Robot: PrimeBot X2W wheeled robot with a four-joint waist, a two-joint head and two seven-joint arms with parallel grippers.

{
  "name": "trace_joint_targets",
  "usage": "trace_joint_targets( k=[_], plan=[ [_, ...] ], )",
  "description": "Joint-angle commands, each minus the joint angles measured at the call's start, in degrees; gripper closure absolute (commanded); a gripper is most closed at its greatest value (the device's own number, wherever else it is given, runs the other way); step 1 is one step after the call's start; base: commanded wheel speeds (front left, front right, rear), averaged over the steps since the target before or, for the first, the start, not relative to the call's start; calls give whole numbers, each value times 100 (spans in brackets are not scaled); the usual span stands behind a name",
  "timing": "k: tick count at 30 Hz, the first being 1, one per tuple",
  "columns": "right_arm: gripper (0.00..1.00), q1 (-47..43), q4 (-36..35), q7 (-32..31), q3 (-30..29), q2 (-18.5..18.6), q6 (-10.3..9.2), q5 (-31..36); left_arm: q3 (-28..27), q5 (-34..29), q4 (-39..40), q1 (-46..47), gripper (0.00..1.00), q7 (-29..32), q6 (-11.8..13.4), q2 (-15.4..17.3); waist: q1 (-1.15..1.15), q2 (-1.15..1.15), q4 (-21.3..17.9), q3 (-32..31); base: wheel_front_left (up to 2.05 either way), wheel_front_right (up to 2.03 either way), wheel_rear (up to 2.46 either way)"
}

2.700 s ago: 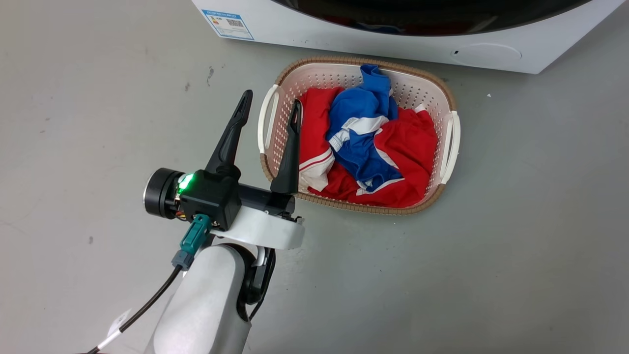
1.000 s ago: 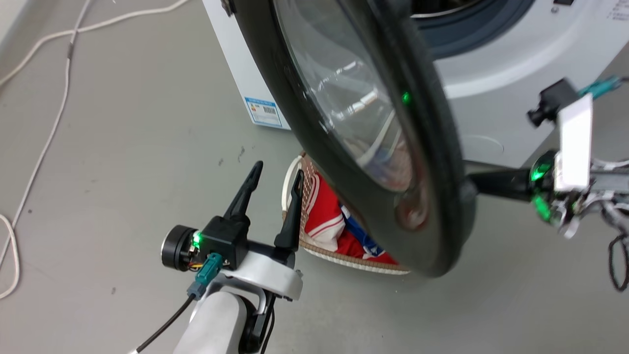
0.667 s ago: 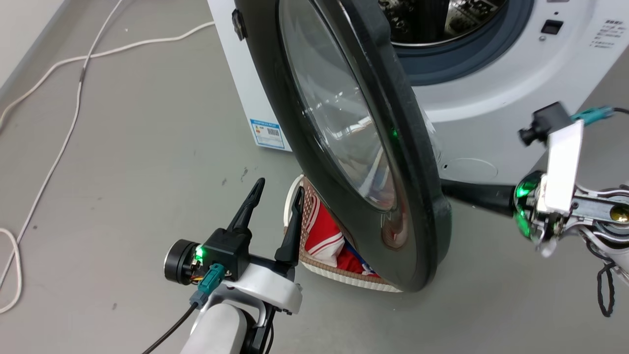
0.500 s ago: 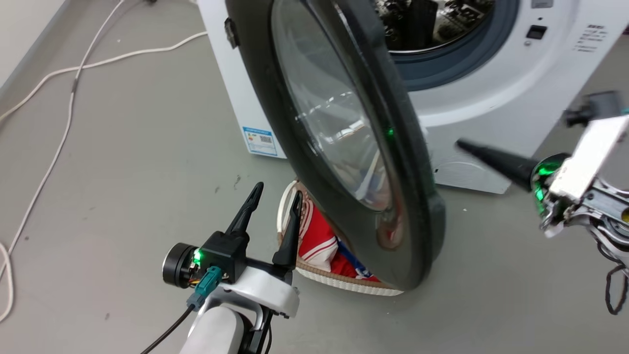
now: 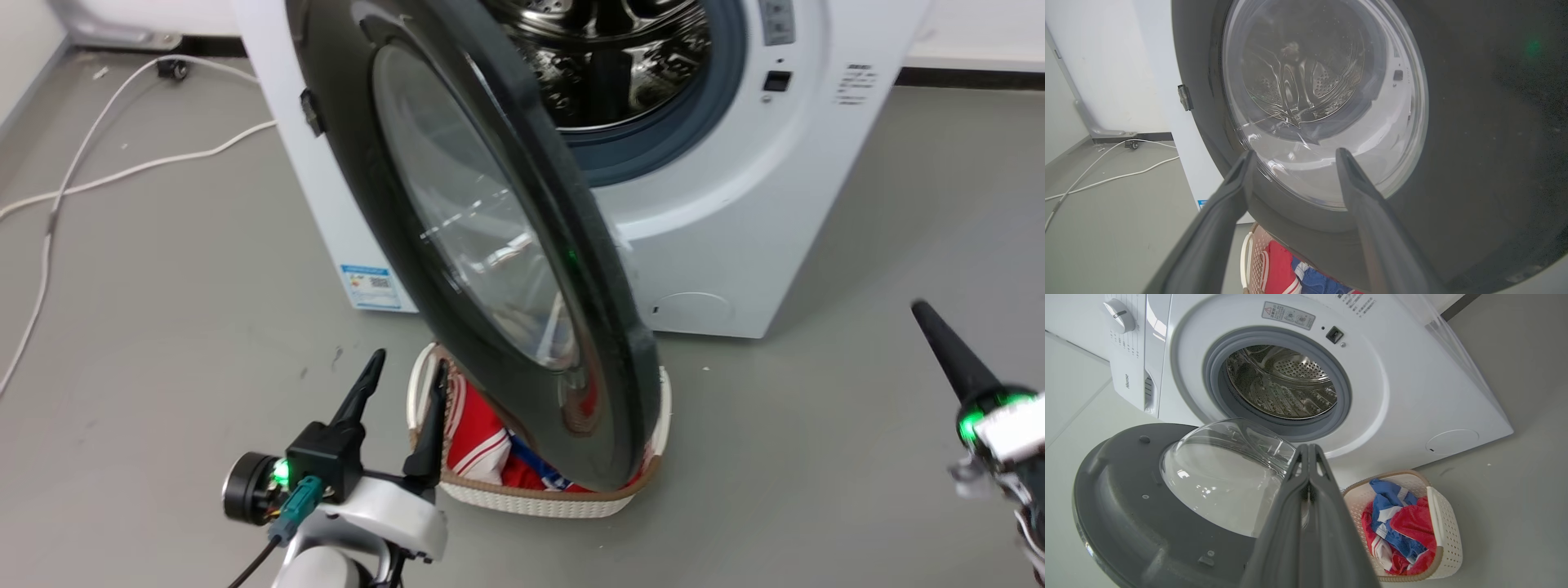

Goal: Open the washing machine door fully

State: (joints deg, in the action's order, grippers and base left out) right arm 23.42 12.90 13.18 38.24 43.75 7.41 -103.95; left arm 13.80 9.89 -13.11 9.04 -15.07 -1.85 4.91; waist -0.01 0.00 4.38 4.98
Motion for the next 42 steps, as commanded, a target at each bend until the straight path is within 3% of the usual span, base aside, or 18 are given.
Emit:
trace_joint_targets(
  k=[1,2,3,5,6,10,18,22,26,29,34,42],
  plan=[
    [100,-335,-28,143,-104,60,15,170,-81,11,8,-100,0,-14,16,49,1,0,-158,-115,0,0,0],
    [86,-477,-38,169,-168,29,15,280,-123,15,16,-134,0,-14,19,65,1,0,-201,-138,0,0,0],
    [55,-617,-34,188,-236,19,15,423,-153,12,21,-174,0,-14,21,79,1,0,-230,-154,0,0,0],
    [3,-886,74,195,-631,-102,15,777,-214,6,24,-228,0,-14,22,100,1,0,-285,-193,0,0,0],
    [0,-1054,108,196,-846,-225,15,962,-239,7,23,-242,0,-14,18,105,1,0,-303,-216,0,0,0],
    [0,-1596,233,192,-1858,-609,15,2093,-324,0,20,-331,0,-14,23,113,1,0,-374,-310,0,0,0],
    [0,-2310,-249,194,-3895,-1610,14,5633,-449,12,13,-403,0,-14,54,73,1,0,-417,-464,0,0,0],
    [0,-2528,-911,-83,-4584,-2253,12,7284,-496,-32,8,-403,0,-14,103,59,1,0,-408,-494,0,0,0],
    [0,-2779,-1669,-622,-4827,-2877,9,8588,-523,-79,-4,-372,0,-14,140,45,1,0,-383,-482,0,0,0],
    [0,-2937,-1976,-833,-4692,-3232,9,9100,-547,-113,-18,-386,0,-14,150,37,1,0,-383,-477,0,0,0],
    [0,-3131,-1936,-896,-4372,-3547,8,9355,-570,-138,-16,-400,0,-14,152,28,1,0,-384,-460,0,0,0],
    [0,-3138,-1724,-855,-4244,-3596,8,9468,-568,-185,-50,-381,0,-14,103,44,1,0,-343,-469,0,0,0]
  ],
)
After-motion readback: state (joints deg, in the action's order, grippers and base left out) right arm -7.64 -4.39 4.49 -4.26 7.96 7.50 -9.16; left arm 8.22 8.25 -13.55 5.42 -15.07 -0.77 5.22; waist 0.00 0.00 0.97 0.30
